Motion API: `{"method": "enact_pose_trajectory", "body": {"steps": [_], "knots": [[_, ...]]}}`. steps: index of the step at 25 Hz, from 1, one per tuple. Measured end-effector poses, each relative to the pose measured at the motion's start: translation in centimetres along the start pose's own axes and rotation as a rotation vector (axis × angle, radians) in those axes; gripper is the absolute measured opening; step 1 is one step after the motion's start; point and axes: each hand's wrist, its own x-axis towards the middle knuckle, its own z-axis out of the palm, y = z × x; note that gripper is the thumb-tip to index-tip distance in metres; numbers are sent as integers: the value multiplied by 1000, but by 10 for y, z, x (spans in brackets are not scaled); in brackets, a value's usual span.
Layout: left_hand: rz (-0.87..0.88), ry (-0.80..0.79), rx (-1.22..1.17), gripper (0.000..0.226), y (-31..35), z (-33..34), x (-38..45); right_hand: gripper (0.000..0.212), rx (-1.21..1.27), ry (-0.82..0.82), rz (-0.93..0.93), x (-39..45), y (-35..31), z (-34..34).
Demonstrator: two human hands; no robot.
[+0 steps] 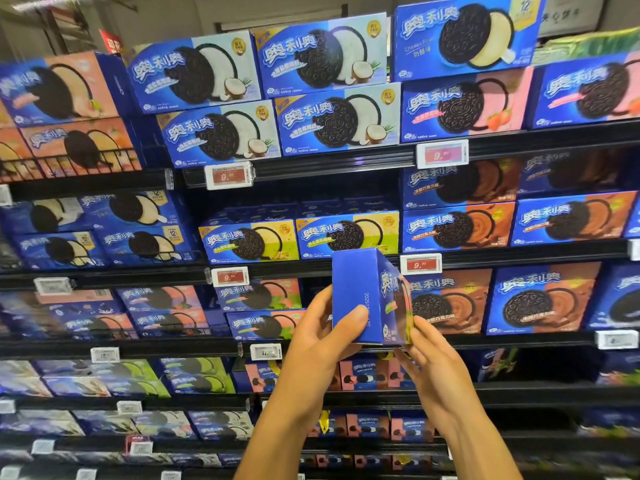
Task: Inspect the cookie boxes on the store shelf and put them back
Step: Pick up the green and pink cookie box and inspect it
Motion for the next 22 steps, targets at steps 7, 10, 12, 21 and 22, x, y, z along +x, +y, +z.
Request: {"method": "enact_pose_trajectory", "body": {"steps": [7,10,12,21,22], "knots": [[1,-23,-10,55,0,-2,1,29,14,10,-27,0,-3,-2],[-10,-14,-58,48,-2,-8,2,35,72,42,-43,1,-4,-5],[-27,12,-160,47,-8,-13,4,35,124,70,-57,1,-9,-7],[-133,121,-833,46,-51,-44,13,27,218,-49,-111,-2,-26,-20],[-130,112,-840,47,-53,-44,13,35,197,-58,-124,-3,-27,-20]]}}
